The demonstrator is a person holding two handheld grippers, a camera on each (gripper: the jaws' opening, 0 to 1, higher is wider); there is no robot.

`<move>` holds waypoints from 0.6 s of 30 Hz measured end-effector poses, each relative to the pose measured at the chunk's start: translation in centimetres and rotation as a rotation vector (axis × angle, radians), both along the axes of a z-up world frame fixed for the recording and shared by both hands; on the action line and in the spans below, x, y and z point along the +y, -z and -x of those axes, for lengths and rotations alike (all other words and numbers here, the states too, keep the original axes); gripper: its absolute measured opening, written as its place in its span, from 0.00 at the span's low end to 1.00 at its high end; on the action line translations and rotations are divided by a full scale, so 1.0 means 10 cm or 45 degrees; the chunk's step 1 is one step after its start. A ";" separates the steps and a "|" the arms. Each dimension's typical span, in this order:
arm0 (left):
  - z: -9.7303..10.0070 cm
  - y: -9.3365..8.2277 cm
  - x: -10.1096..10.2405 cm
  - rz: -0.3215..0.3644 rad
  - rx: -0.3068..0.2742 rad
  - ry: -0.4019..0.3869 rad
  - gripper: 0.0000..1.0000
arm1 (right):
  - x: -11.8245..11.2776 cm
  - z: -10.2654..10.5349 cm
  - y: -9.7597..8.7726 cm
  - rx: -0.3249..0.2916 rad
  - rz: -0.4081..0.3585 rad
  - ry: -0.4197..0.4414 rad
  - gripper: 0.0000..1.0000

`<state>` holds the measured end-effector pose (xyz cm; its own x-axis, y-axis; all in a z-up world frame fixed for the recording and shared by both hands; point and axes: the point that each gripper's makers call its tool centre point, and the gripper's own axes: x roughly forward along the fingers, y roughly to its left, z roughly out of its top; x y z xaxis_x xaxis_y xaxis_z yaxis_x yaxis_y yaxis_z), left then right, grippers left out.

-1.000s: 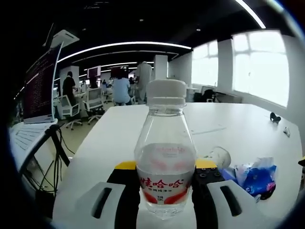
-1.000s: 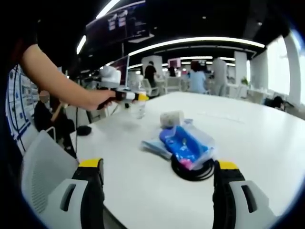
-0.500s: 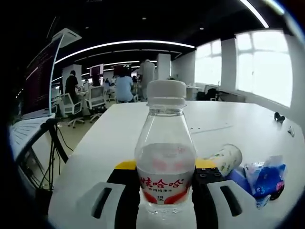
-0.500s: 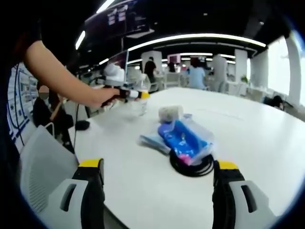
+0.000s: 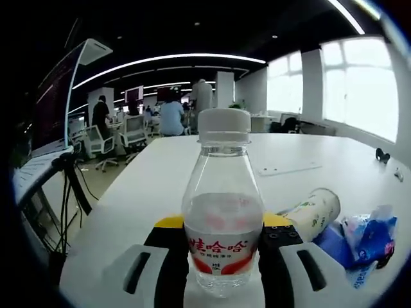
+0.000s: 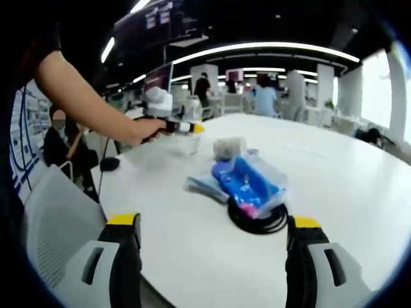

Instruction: Arrange the tabletop items into an orderly group along one side of the table until the central work area is clear of visible clutter.

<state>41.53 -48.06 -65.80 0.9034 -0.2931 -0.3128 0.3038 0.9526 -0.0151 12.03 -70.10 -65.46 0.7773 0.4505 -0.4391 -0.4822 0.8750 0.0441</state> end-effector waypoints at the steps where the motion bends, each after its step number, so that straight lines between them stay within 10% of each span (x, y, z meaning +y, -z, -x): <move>1: 0.00 0.00 0.01 -0.006 -0.001 -0.004 0.40 | 0.00 0.00 0.00 0.000 0.002 0.001 0.92; 18: -0.06 -0.02 0.00 -0.003 -0.026 -0.052 0.40 | -0.01 0.01 0.04 0.017 0.023 -0.005 0.91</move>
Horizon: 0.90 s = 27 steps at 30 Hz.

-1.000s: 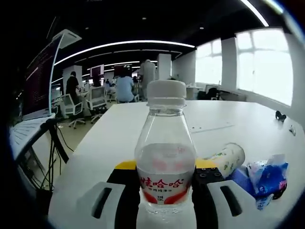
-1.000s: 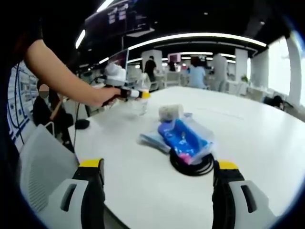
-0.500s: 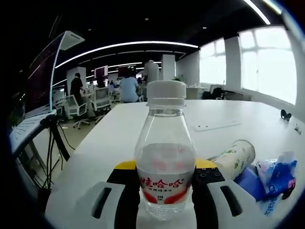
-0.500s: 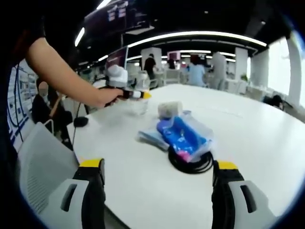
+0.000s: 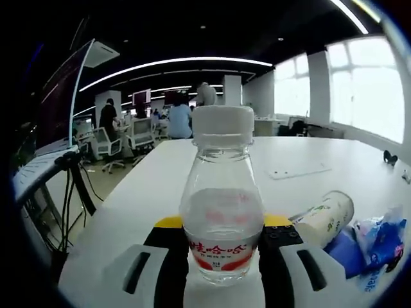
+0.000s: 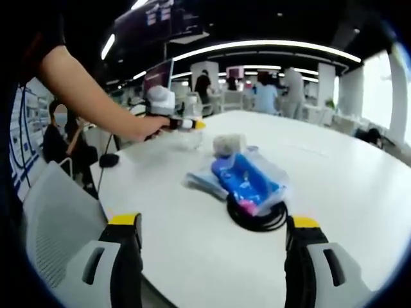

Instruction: Arrange the tabletop items into an orderly group along one side of the table until the central work area is clear of visible clutter.

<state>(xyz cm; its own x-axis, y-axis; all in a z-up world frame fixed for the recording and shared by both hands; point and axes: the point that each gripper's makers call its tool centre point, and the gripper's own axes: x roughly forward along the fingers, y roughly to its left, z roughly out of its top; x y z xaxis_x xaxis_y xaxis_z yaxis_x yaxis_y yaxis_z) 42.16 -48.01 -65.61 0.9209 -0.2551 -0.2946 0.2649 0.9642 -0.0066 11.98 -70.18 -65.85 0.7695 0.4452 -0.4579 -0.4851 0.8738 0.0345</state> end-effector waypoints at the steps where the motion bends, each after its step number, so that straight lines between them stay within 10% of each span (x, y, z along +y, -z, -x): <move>1: 0.00 0.00 0.00 0.002 -0.001 0.000 0.40 | 0.00 0.00 0.00 0.001 0.000 0.000 0.91; 27: -0.07 0.01 0.06 -0.040 0.025 -0.092 0.41 | 0.02 0.01 -0.01 -0.001 -0.005 -0.008 0.91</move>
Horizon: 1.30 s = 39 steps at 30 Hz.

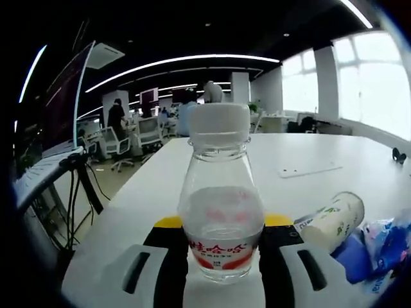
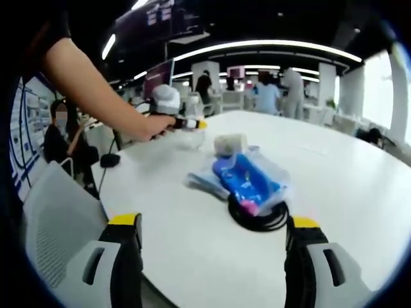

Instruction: Arrange the tabletop items into an orderly group along one side of the table until the central work area is clear of visible clutter.

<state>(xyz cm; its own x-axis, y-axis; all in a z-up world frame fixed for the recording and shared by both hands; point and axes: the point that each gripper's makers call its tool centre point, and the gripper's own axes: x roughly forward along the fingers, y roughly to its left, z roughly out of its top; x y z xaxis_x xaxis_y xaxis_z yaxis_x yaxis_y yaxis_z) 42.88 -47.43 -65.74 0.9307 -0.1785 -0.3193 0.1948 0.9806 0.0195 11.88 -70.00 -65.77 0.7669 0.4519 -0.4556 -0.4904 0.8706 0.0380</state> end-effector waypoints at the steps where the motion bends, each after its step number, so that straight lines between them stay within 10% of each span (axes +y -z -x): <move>1: 0.00 0.00 0.00 0.000 0.000 -0.003 0.41 | 0.00 0.00 0.00 -0.001 0.001 0.000 0.91; 39: 0.38 0.03 0.04 -0.049 0.143 0.037 0.48 | 0.09 0.03 -0.10 -0.035 -0.065 -0.050 0.91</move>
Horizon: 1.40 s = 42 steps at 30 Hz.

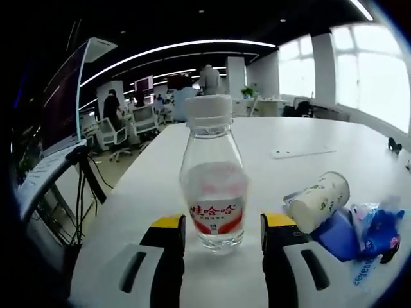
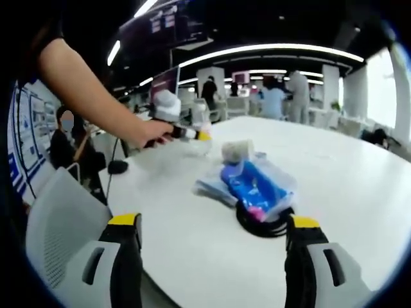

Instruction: Arrange the tabletop items into an orderly group along one side of the table until the central work area is clear of visible clutter.

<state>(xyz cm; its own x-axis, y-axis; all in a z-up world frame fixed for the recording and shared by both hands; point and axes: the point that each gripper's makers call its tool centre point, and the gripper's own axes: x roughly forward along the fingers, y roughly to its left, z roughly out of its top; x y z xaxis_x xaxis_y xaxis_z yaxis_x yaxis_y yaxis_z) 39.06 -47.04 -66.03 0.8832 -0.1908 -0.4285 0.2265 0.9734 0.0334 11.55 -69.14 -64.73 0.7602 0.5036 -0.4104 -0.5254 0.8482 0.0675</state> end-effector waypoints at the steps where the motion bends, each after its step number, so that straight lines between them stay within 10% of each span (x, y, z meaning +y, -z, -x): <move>1: 0.01 -0.01 0.00 0.001 0.002 0.000 0.49 | 0.00 0.00 -0.01 -0.003 -0.002 -0.001 0.92; 24: 0.40 -0.09 -0.05 0.048 0.122 0.057 0.89 | 0.01 0.02 -0.01 0.042 -0.070 0.003 0.92; 42: 0.70 -0.26 -0.07 -0.039 0.143 0.179 0.91 | 0.06 0.04 0.01 0.065 -0.090 -0.013 0.92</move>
<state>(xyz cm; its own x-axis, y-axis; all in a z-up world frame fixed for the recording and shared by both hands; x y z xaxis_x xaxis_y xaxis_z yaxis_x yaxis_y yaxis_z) 32.10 -47.71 -63.44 0.7948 -0.2947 -0.5305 0.3645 0.9307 0.0291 11.19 -68.55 -64.82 0.7340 0.5402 -0.4116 -0.5284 0.8350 0.1537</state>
